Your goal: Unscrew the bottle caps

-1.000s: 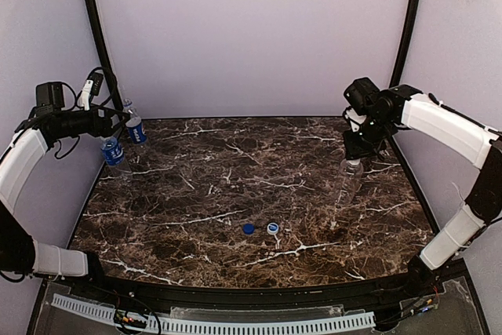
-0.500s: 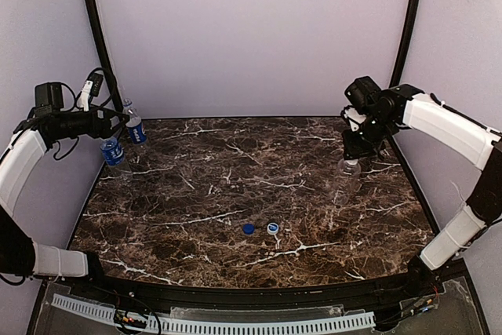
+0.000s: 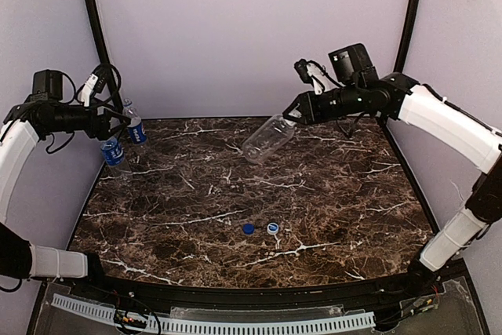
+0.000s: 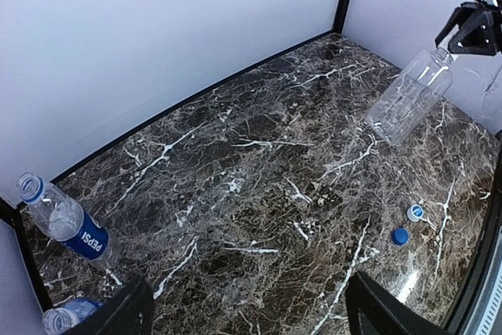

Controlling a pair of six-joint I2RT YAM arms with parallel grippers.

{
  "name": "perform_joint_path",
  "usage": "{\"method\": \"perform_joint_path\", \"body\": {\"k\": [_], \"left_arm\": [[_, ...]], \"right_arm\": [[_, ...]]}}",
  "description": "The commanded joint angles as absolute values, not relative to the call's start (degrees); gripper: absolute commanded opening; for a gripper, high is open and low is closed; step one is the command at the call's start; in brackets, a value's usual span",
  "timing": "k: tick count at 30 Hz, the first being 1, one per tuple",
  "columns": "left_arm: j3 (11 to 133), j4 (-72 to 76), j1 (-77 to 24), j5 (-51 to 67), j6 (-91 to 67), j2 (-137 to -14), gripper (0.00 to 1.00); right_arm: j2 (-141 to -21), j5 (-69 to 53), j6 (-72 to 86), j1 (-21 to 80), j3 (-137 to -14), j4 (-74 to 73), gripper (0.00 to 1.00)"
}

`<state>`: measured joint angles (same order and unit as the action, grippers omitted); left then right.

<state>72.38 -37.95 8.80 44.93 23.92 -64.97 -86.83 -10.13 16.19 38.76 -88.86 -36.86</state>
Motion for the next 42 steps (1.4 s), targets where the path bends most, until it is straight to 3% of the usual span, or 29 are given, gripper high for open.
{"method": "perform_joint_path", "body": {"k": [1, 8, 13, 24, 29, 36, 37, 39, 42], "left_arm": [[77.7, -51.3, 4.2, 39.1, 32.1, -64.2, 0.84], [79.7, -51.3, -17.3, 28.1, 36.8, -65.8, 0.89], [75.1, -37.8, -29.9, 23.6, 37.0, -67.0, 0.96], [78.8, -26.2, -33.3, 24.3, 35.7, -78.9, 0.96], [78.0, -25.4, -33.7, 24.8, 34.4, -79.1, 0.85], [75.7, -23.5, -33.7, 24.9, 32.4, -77.4, 0.59], [75.2, -22.9, -33.7, 24.4, 32.4, -77.3, 0.58], [74.5, -21.6, -33.7, 22.5, 32.2, -76.9, 0.57], [74.4, -19.2, -33.9, 17.2, 32.5, -76.3, 0.53]], "right_arm": [[-92.5, -23.1, 18.2, 41.9, -94.2, -20.0, 0.00], [-100.8, -31.9, 18.6, 44.2, -104.0, -17.8, 0.00], [-101.4, -37.1, 19.0, 44.6, -103.8, -15.7, 0.00], [-100.8, -39.5, 18.9, 44.7, -102.0, -14.7, 0.00], [-101.8, -41.0, 19.1, 44.6, -102.8, -13.6, 0.00], [-102.1, -39.6, 19.0, 44.6, -103.1, -13.8, 0.00], [-102.0, -38.7, 19.0, 44.6, -103.0, -14.0, 0.06], [-101.6, -35.7, 19.1, 44.7, -102.8, -14.9, 0.39], [-100.4, -32.2, 19.1, 44.5, -102.8, -17.2, 0.71]]}}
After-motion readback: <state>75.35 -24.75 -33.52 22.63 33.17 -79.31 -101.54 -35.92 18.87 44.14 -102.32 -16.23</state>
